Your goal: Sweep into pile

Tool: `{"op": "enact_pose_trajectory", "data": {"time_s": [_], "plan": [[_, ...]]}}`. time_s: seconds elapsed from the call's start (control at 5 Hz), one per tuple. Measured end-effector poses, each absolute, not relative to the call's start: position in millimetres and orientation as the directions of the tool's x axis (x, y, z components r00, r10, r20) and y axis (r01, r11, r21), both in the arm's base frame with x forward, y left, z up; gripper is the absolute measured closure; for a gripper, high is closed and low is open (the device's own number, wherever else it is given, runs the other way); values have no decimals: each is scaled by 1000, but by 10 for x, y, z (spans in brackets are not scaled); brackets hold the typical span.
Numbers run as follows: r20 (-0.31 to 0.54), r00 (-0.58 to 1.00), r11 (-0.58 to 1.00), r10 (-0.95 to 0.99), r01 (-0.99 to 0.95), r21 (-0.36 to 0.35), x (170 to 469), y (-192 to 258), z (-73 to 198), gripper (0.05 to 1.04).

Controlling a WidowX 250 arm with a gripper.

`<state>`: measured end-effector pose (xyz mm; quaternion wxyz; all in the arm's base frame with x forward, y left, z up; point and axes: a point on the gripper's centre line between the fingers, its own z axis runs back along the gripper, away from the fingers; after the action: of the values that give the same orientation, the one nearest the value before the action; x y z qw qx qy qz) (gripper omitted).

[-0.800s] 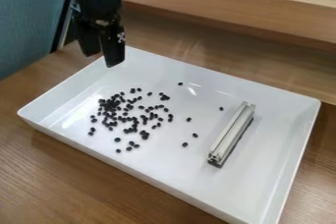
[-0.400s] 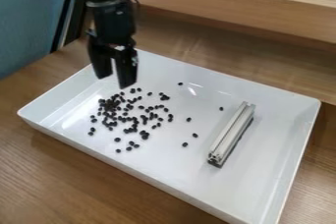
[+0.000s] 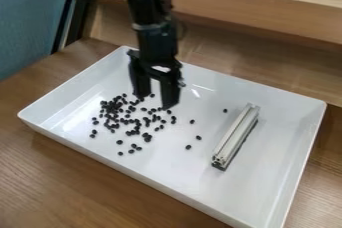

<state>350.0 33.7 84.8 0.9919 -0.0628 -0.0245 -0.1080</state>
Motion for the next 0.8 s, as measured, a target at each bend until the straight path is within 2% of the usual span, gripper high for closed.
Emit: {"op": "enact_pose_trajectory", "data": {"time_s": [0.2, 0.6, 0.8], "plan": [[55, 974, 963, -218, 224, -153, 3576, 49, 724, 83], [90, 979, 964, -185, 199, -177, 3838, -383, 742, 83], [126, 978, 961, -165, 188, -202, 3931, -450, 854, 83]]}}
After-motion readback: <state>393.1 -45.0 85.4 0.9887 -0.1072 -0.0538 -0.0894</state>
